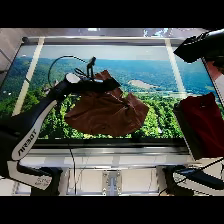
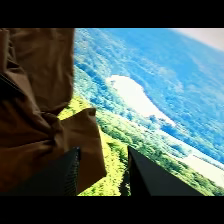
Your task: Fold the shirts.
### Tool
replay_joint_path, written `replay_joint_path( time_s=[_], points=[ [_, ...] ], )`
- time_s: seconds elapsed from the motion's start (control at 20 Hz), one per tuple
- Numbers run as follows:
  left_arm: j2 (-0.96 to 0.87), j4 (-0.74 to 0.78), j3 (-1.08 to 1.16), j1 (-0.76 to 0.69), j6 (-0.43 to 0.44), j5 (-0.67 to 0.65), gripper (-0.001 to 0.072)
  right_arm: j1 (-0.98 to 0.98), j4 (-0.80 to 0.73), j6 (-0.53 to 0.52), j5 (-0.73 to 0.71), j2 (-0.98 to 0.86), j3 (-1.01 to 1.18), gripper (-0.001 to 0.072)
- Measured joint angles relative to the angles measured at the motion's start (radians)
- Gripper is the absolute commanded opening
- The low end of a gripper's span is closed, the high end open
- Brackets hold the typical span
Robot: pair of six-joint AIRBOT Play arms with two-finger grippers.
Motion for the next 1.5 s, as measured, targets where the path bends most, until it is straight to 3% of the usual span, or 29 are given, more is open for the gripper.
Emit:
replay_joint_path(
  time_s=[0.05, 0.1, 0.35, 0.55, 0.85, 1.05, 1.25, 1.35, 1.5],
  points=[
    [0.019, 0.021, 0.0, 0.06, -0.003, 0.002, 0.0374, -0.016, -0.036, -0.005, -0.008, 0.002, -0.012, 0.0348],
    [0.037, 0.051, 0.0, 0.127, -0.029, -0.023, 0.0353, -0.039, -0.066, -0.007, -0.019, 0.001, -0.031, 0.0348],
    [0.154, 0.185, -0.116, 0.491, -0.12, -0.292, 0.0352, -0.136, -0.03, -0.011, -0.052, -0.062, -0.156, 0.0348],
    [0.369, 0.142, -0.458, 0.597, -0.121, -0.283, 0.0352, -0.143, 0.133, -0.011, -0.125, -0.18, -0.203, 0.0348],
    [0.622, -0.043, -0.916, 0.449, -0.125, -0.119, 0.0353, -0.095, 0.34, 0.046, -0.301, -0.436, -0.212, 0.035],
    [0.656, -0.173, -1.043, 0.284, -0.131, -0.003, 0.0352, -0.054, 0.417, 0.06, -0.327, -0.604, -0.195, 0.0349],
    [0.663, -0.204, -1.081, 0.185, -0.18, 0.151, 0.035, -0.037, 0.442, 0.061, -0.33, -0.677, -0.178, 0.0352],
    [0.666, -0.166, -1.089, 0.166, -0.243, 0.164, 0.0346, -0.036, 0.446, 0.06, -0.315, -0.69, -0.152, 0.0519],
    [0.679, -0.047, -1.095, 0.153, -0.385, 0.148, 0.0328, -0.036, 0.442, 0.056, -0.291, -0.699, -0.095, 0.0519]
  ],
)
